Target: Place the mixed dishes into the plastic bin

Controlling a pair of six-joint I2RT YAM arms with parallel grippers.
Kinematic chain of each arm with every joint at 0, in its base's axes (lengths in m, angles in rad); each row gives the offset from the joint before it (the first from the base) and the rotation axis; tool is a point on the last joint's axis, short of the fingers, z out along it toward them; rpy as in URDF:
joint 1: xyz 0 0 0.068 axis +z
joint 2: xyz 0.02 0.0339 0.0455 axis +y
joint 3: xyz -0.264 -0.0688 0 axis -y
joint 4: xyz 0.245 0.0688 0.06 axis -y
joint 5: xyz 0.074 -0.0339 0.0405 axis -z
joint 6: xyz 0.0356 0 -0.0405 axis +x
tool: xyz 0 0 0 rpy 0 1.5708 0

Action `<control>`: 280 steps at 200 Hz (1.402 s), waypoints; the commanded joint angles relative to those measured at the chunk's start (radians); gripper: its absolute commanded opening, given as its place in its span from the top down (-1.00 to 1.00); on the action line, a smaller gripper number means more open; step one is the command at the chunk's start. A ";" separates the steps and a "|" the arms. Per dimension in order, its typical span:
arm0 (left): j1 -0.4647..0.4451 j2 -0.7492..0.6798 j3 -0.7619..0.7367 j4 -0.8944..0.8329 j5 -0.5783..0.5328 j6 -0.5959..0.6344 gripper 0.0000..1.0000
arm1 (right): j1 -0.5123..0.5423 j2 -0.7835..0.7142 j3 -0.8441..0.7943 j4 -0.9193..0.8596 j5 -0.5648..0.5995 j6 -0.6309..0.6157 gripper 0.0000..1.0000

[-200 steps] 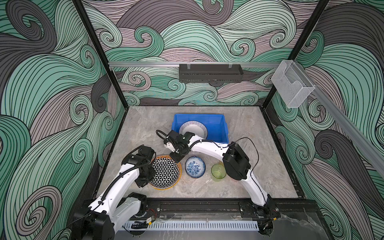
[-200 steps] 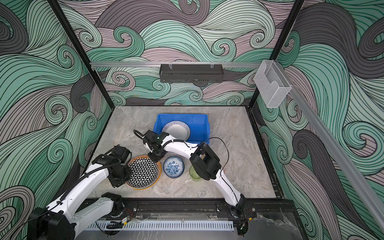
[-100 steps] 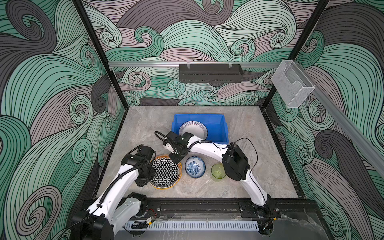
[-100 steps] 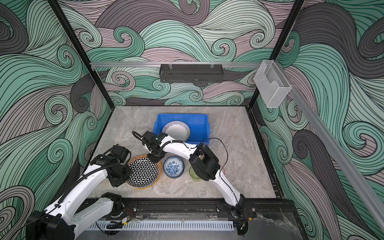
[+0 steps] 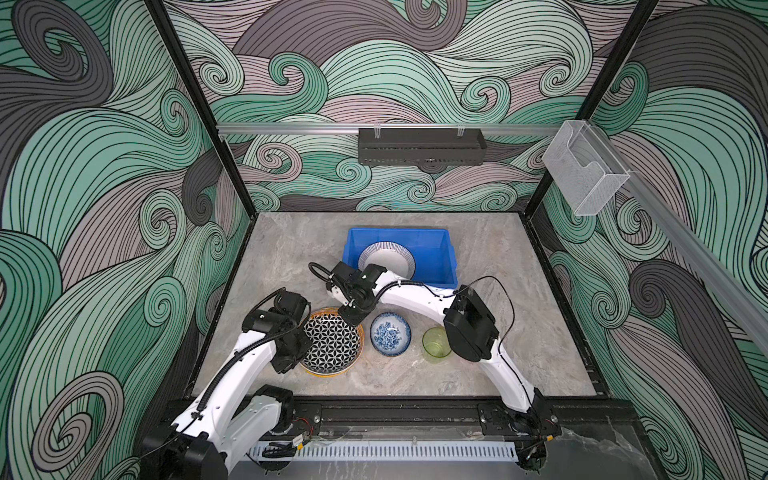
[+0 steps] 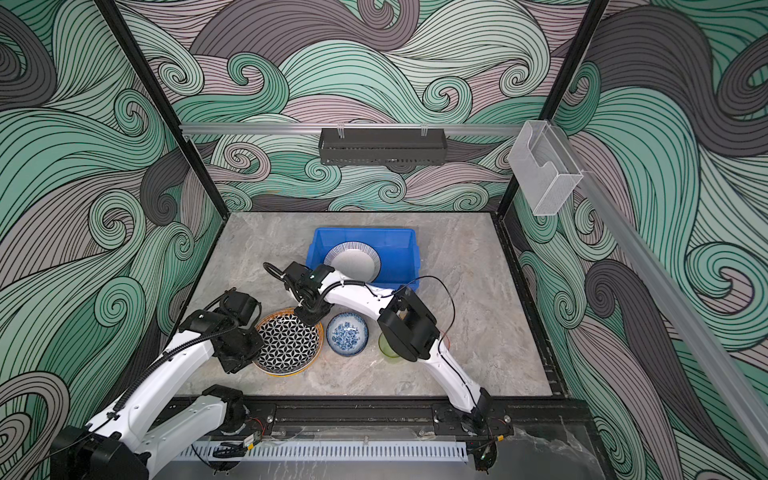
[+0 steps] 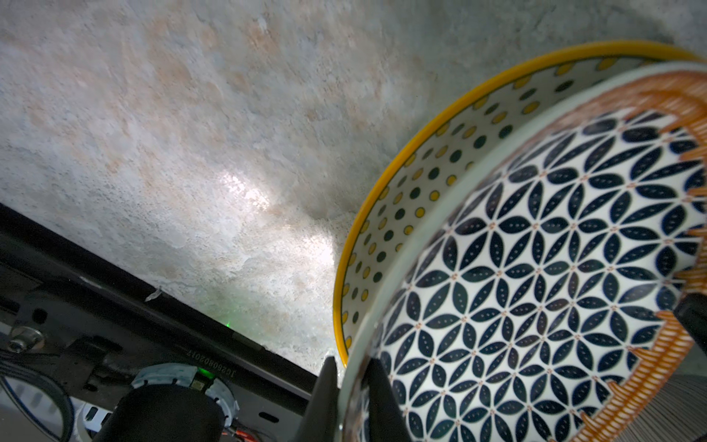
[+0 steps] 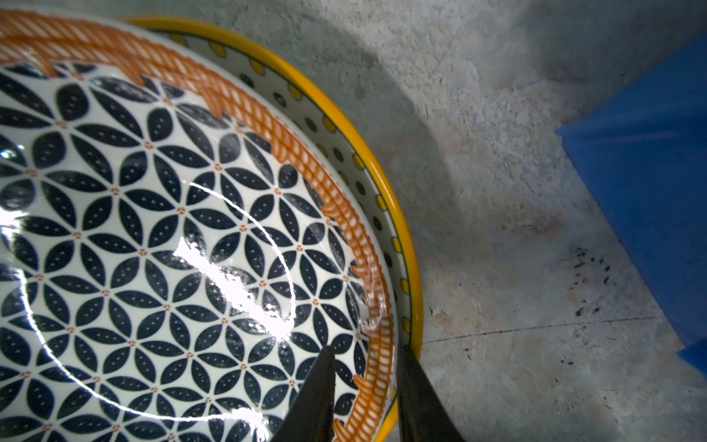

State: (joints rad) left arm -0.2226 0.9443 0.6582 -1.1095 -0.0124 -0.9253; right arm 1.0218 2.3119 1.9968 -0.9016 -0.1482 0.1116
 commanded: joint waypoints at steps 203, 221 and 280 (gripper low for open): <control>0.011 -0.318 -0.131 0.215 -0.039 -0.142 0.89 | 0.034 0.049 -0.032 -0.018 -0.102 0.007 0.51; 0.011 -0.331 -0.137 0.223 -0.034 -0.145 1.00 | 0.034 0.047 -0.031 -0.019 -0.101 0.005 0.51; 0.011 -0.347 -0.118 0.162 -0.044 -0.133 1.00 | 0.034 0.040 -0.007 -0.018 -0.104 0.003 0.50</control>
State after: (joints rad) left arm -0.2226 0.6022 0.5270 -1.0206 -0.0566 -1.0210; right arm 1.0218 2.3119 1.9846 -0.8867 -0.1482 0.1123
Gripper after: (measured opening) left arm 0.064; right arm 0.249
